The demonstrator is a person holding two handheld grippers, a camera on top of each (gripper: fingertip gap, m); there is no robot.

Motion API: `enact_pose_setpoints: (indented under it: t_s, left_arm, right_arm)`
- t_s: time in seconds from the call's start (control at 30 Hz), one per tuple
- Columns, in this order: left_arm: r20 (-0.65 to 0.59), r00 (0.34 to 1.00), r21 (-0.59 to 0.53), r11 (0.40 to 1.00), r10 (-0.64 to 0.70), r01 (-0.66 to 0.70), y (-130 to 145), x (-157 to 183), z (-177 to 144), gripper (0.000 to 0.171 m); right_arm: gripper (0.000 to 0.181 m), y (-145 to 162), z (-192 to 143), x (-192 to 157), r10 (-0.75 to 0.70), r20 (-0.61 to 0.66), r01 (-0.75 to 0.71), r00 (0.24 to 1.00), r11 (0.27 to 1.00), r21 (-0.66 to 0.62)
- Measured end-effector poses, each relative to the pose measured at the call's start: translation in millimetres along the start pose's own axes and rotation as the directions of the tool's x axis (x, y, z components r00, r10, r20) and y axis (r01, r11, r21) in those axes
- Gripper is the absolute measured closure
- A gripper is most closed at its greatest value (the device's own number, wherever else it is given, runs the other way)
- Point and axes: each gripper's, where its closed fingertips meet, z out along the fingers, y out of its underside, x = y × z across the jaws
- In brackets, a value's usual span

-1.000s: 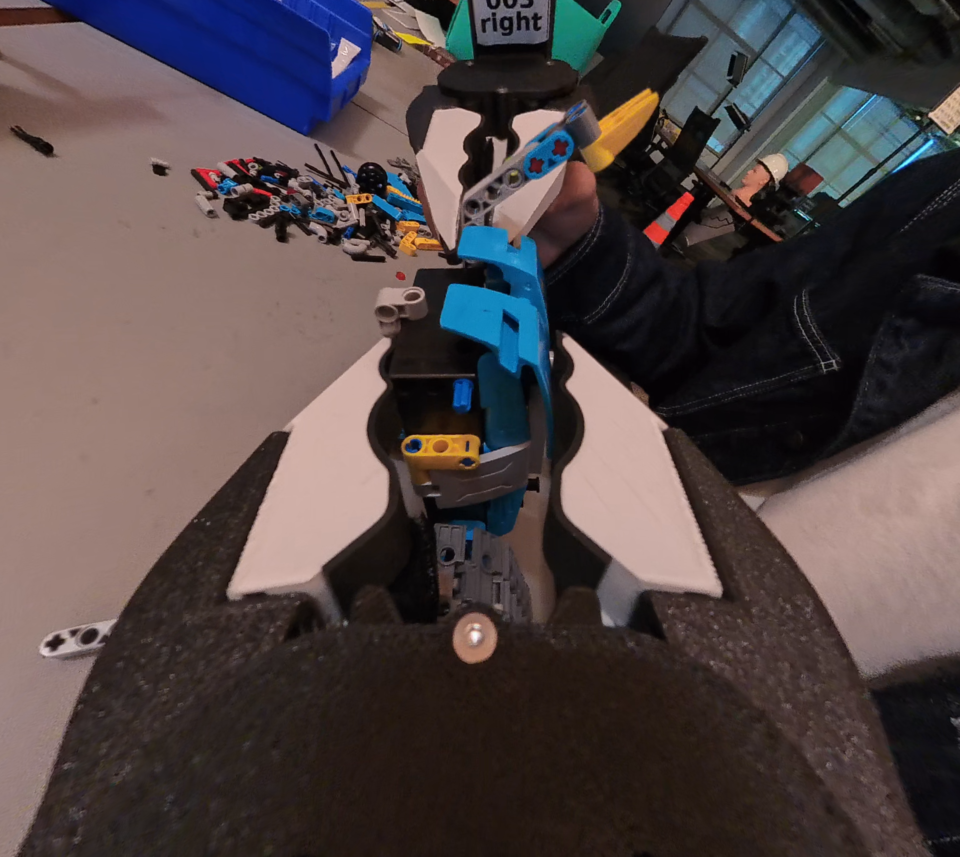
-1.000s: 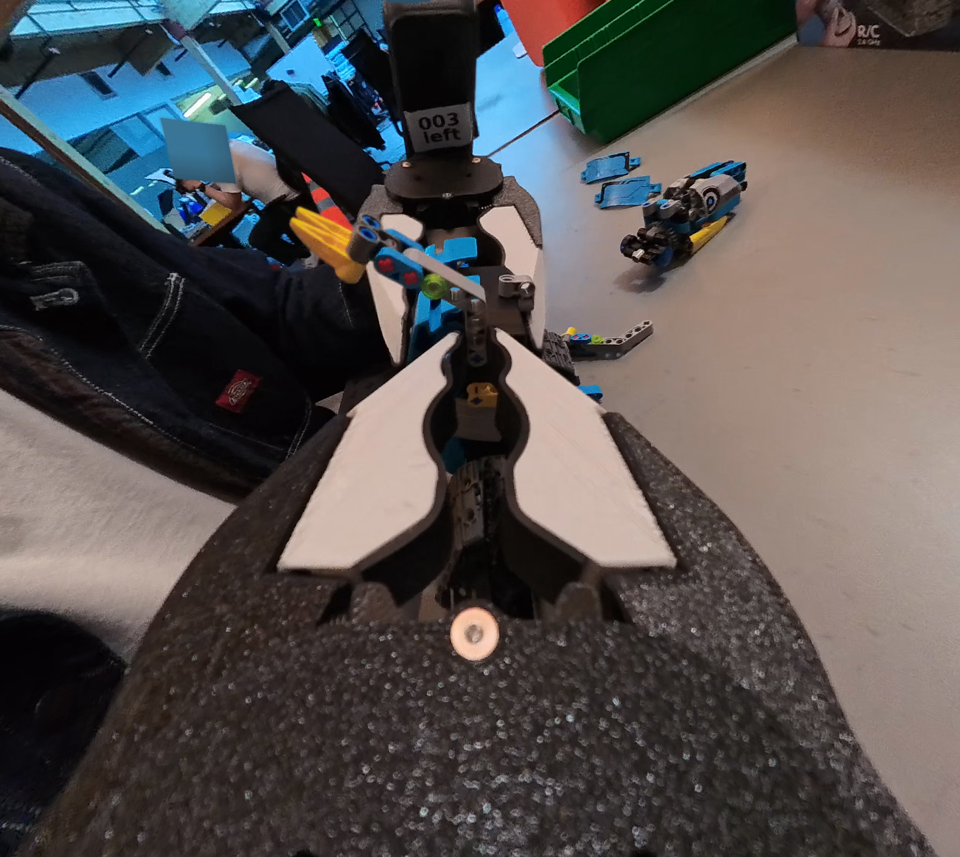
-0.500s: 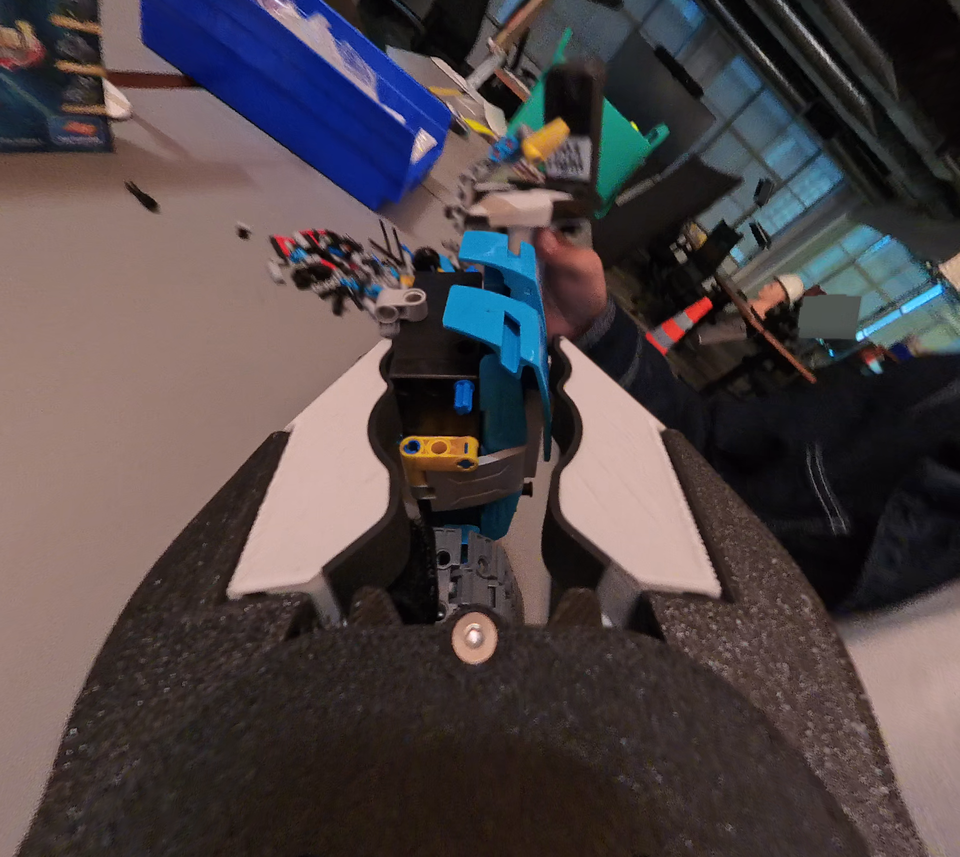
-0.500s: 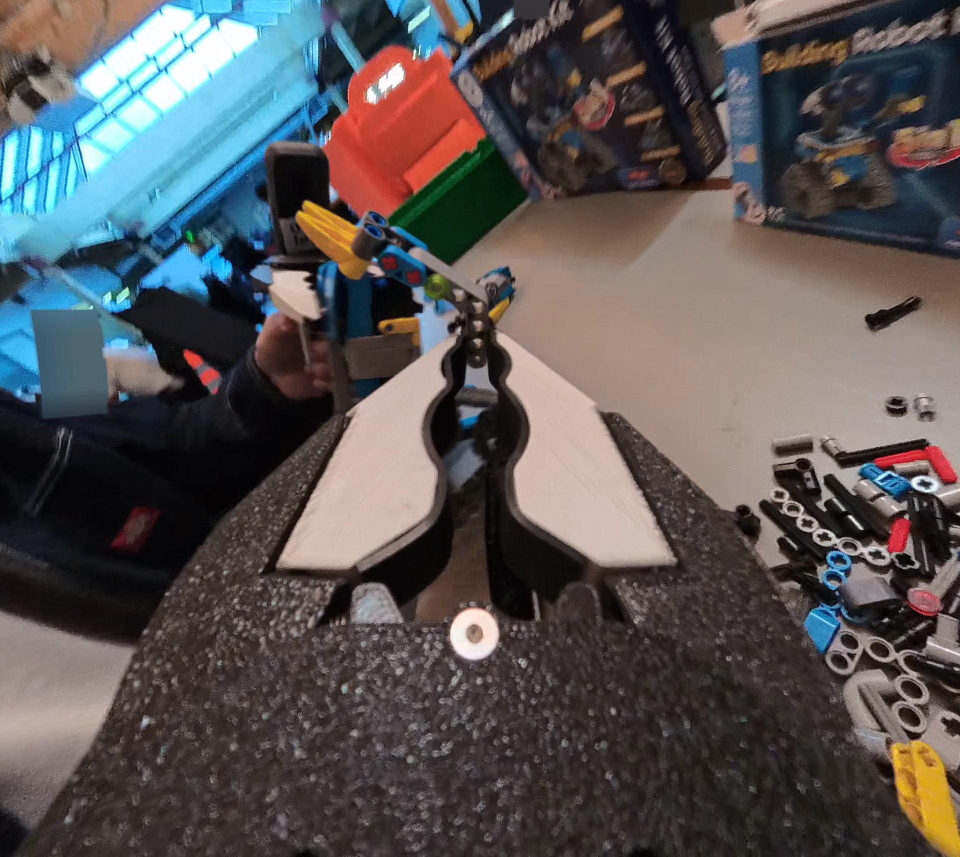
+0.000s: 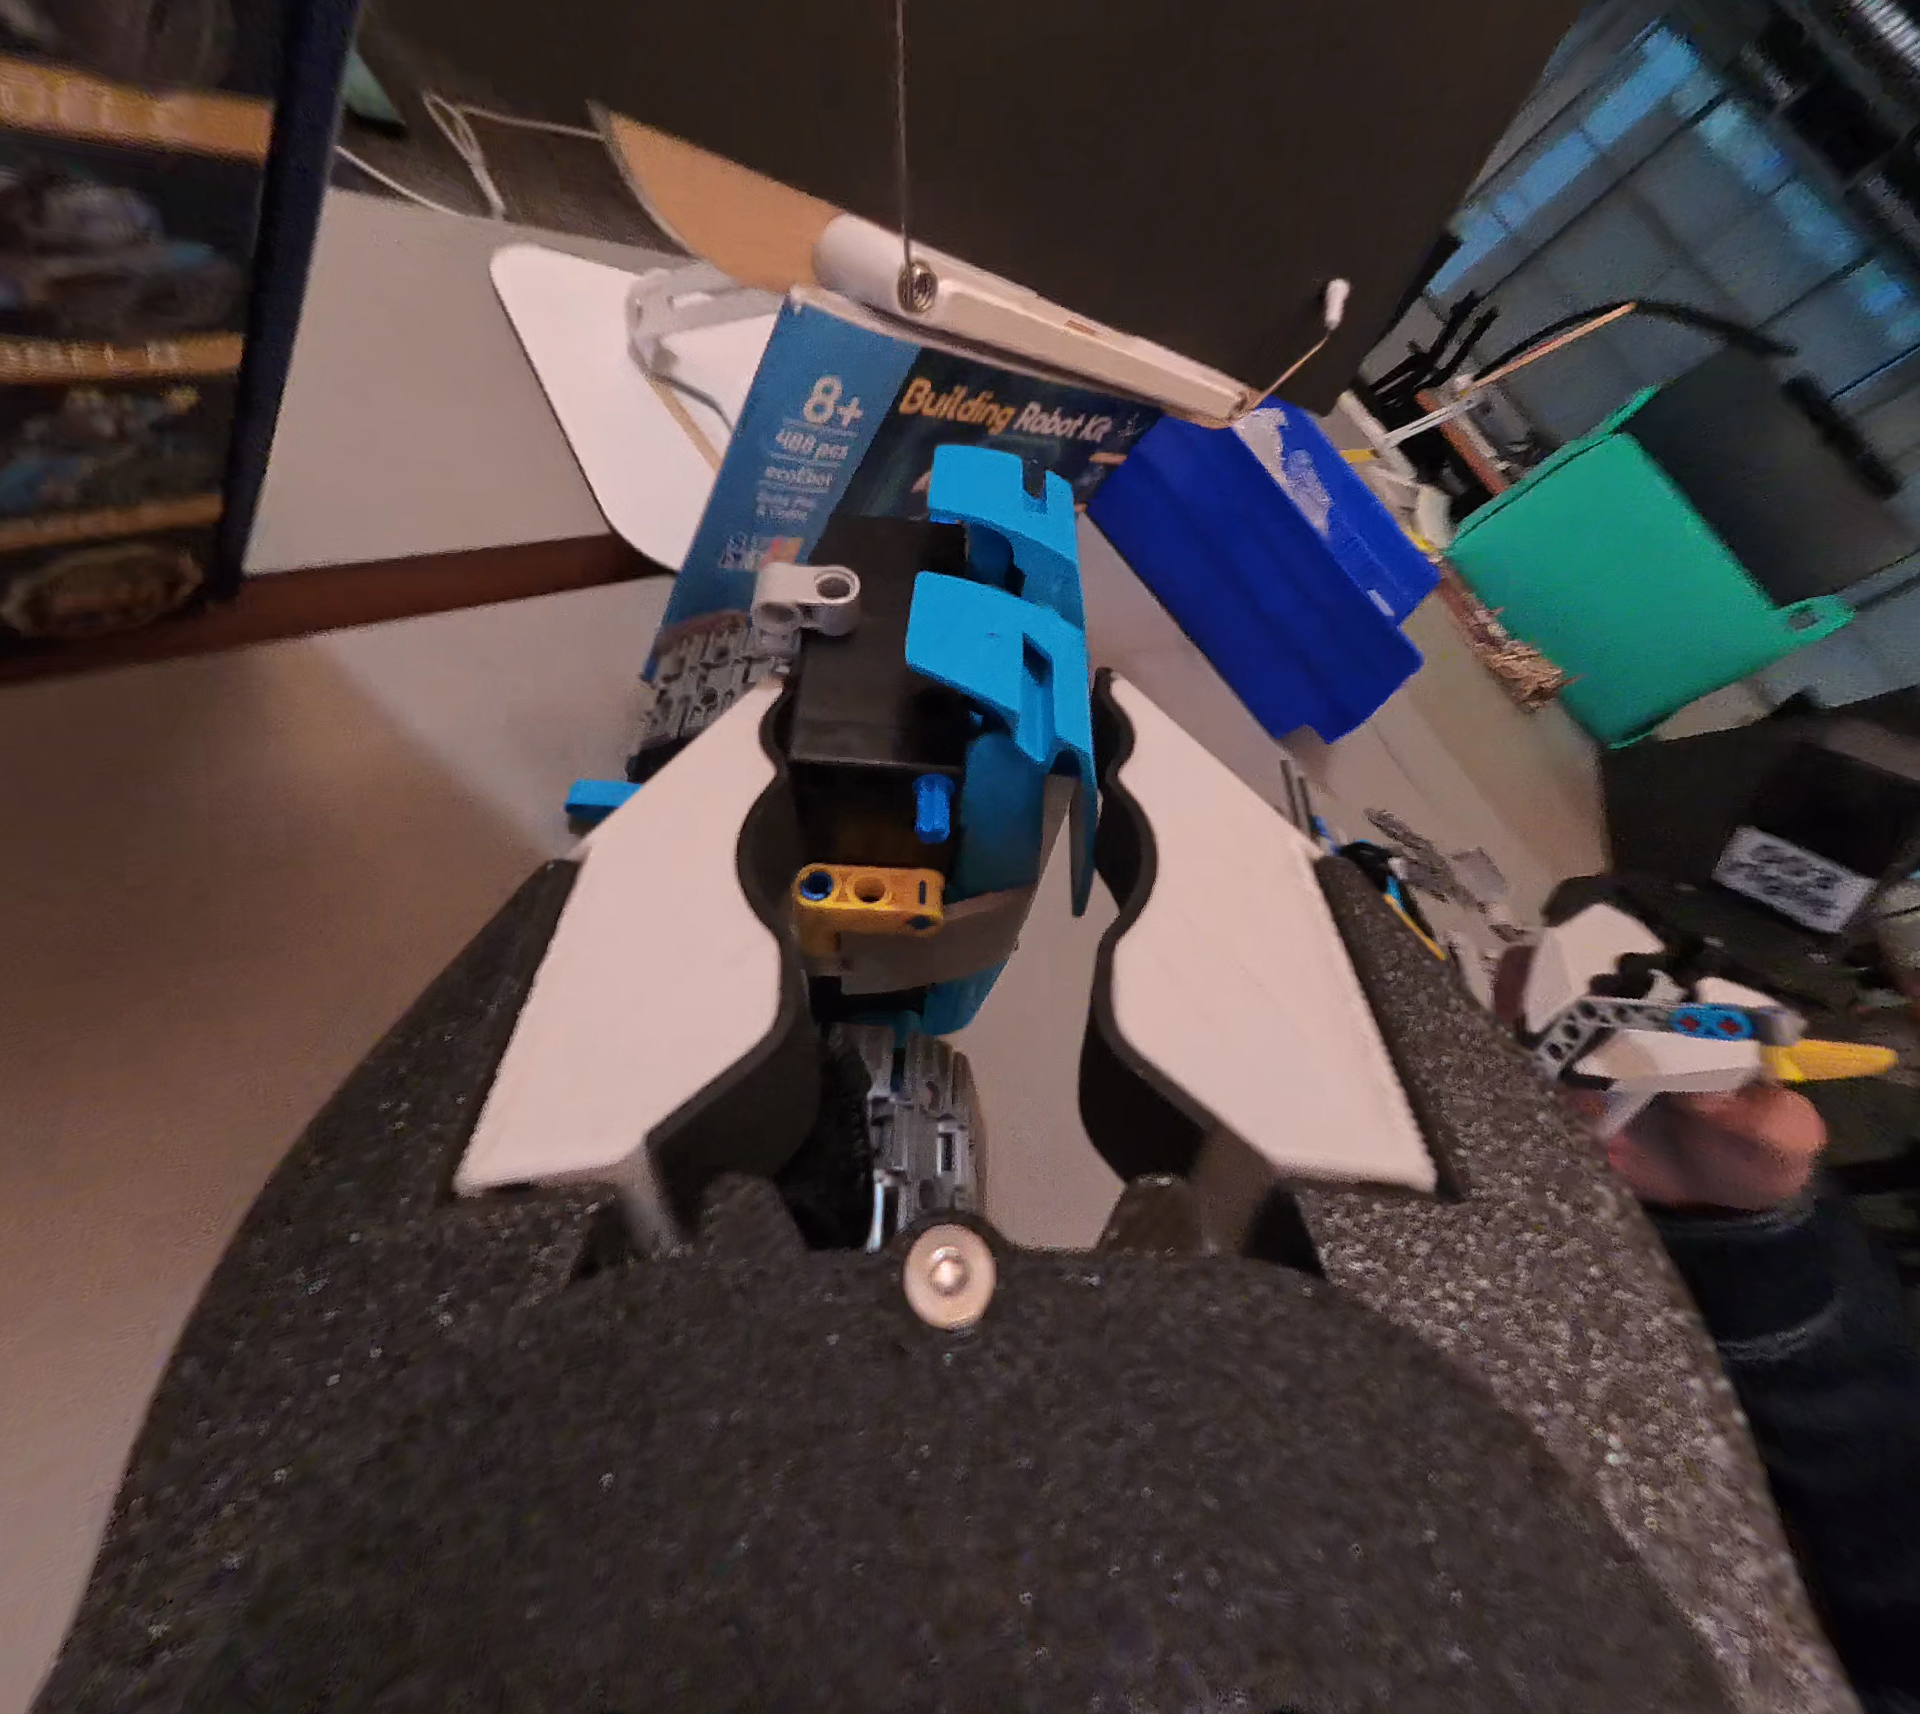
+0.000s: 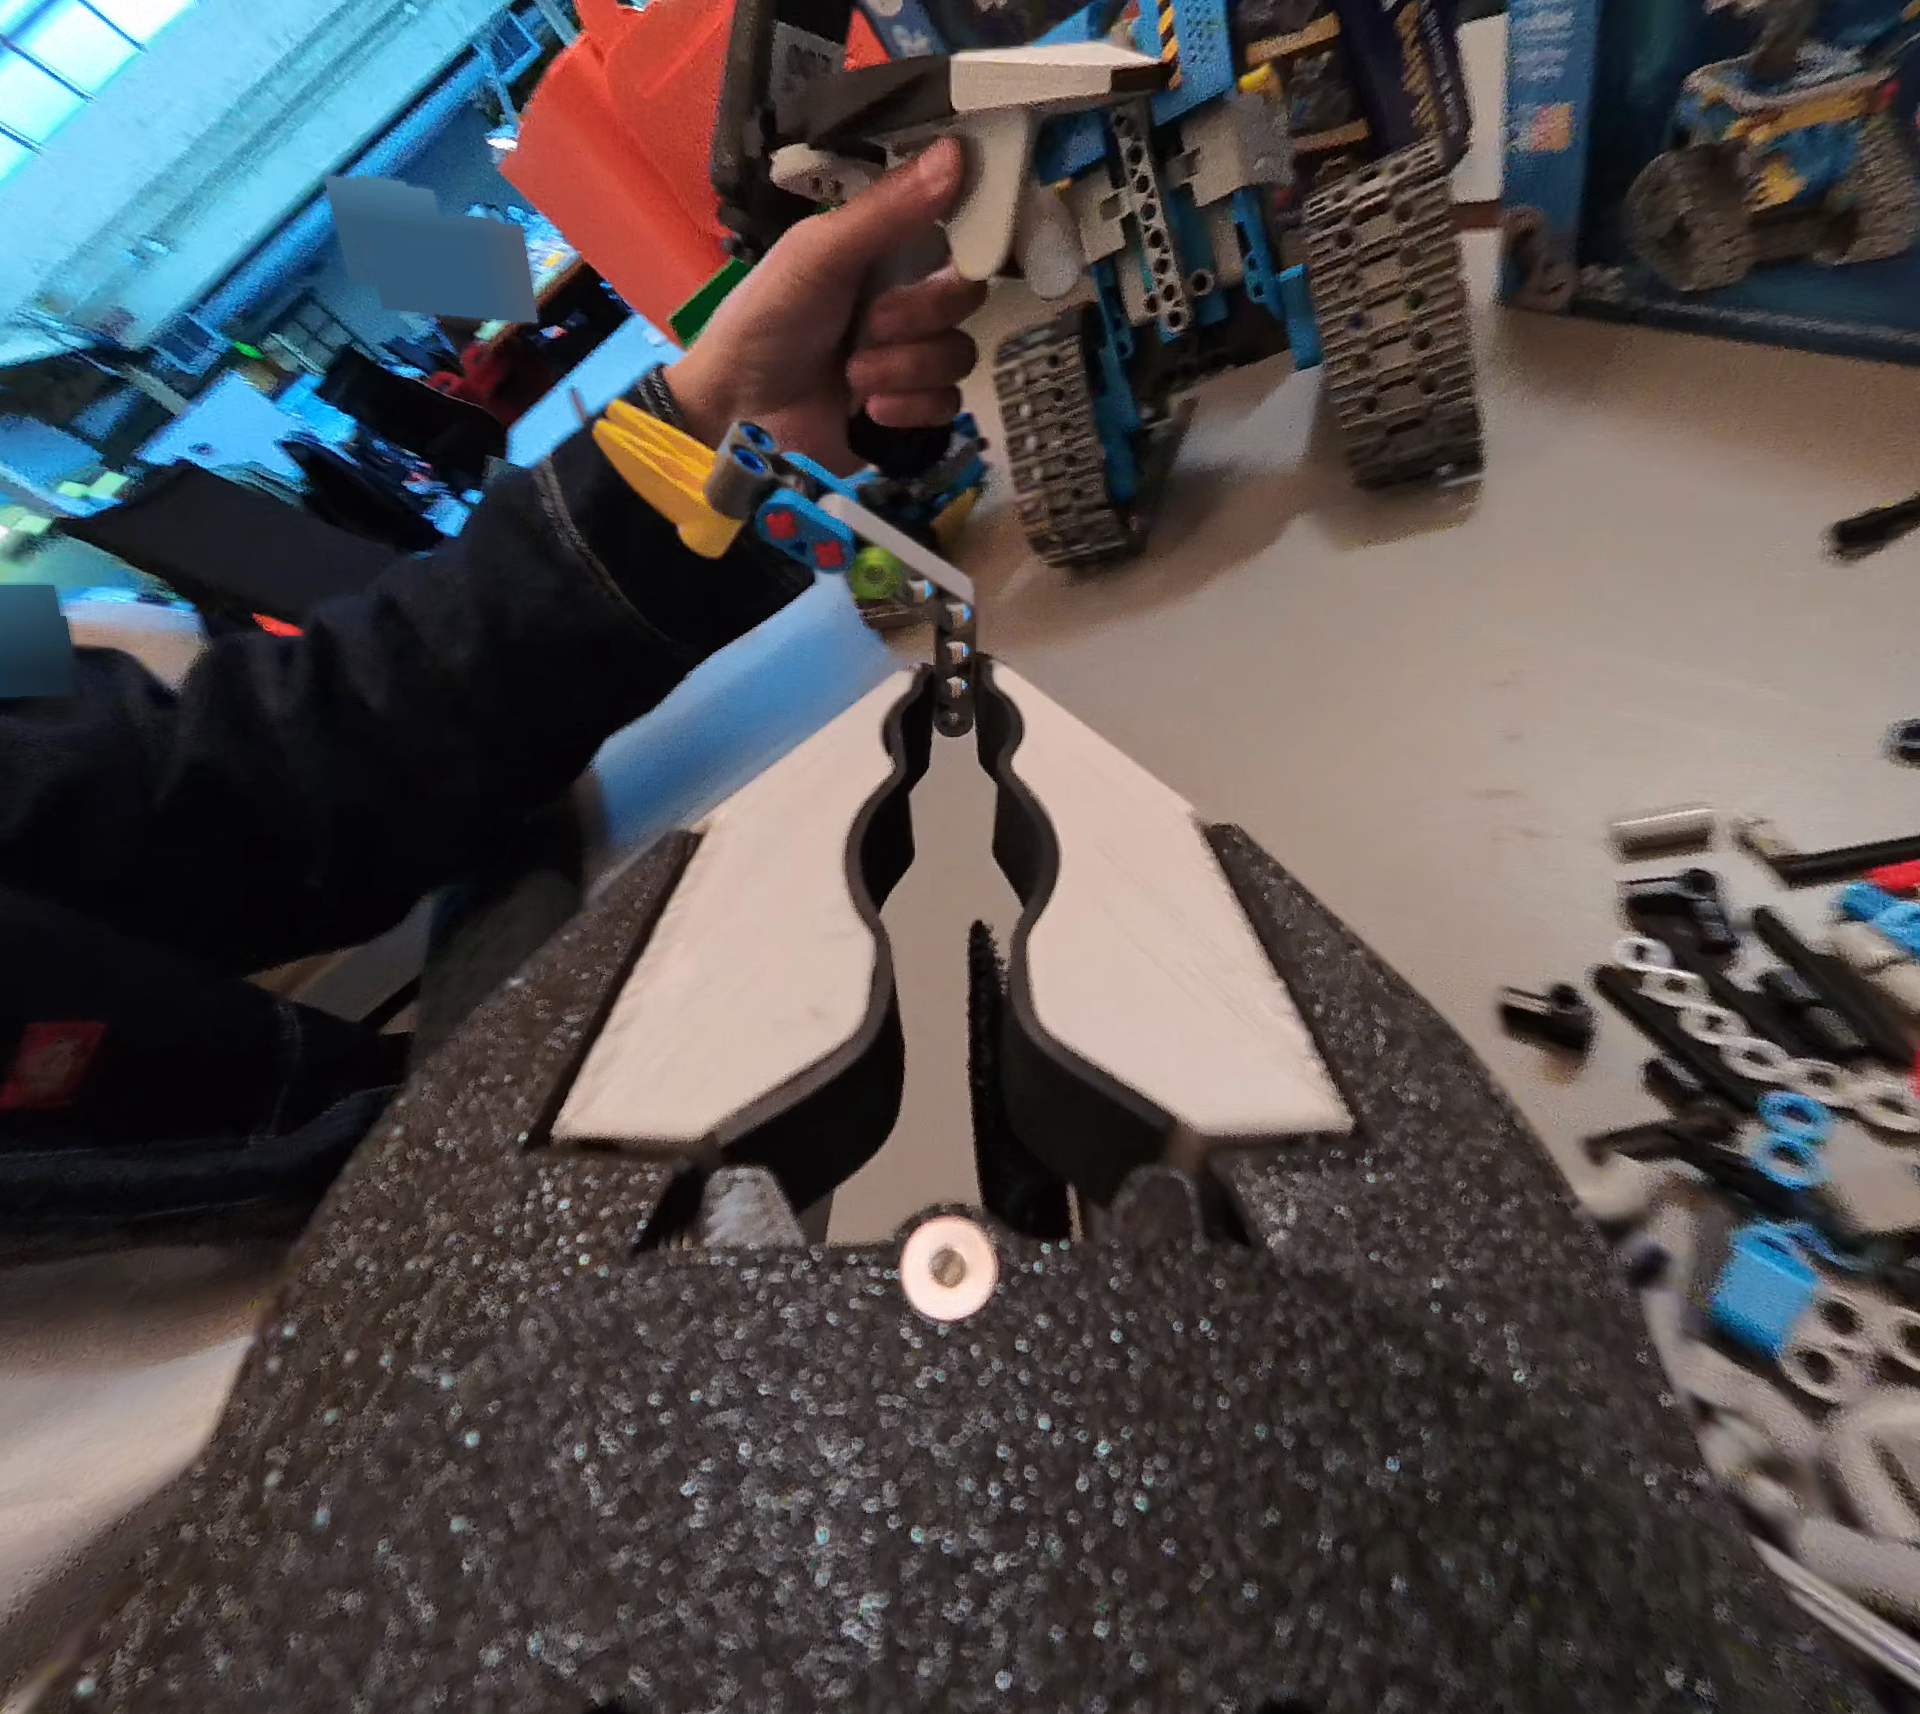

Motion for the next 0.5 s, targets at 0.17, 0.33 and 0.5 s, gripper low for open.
enact_pose_setpoints:
  t_s: [0.17,0.33,0.5]
  left_arm:
    - [-0.057,0.998,-0.001,1.000,-0.010,0.010,4.8,8.9,-11.9,0.113]
    - [0.010,0.995,0.051,0.994,0.101,-0.102,-3.5,16.0,-70.7,0.085]
    - [-0.007,0.966,0.093,0.962,0.259,-0.257,44.7,57.9,-139.9,0.109]
  right_arm:
    - [0.175,3.0,21.7,-43.5,0.222,0.287,-0.220,0.932,0.975,-0.039]
    - [0.175,14.6,44.2,-51.0,0.224,0.267,-0.207,0.937,0.974,-0.092]
    - [0.176,6.0,64.6,-89.3,0.381,0.480,-0.359,0.791,0.923,-0.141]
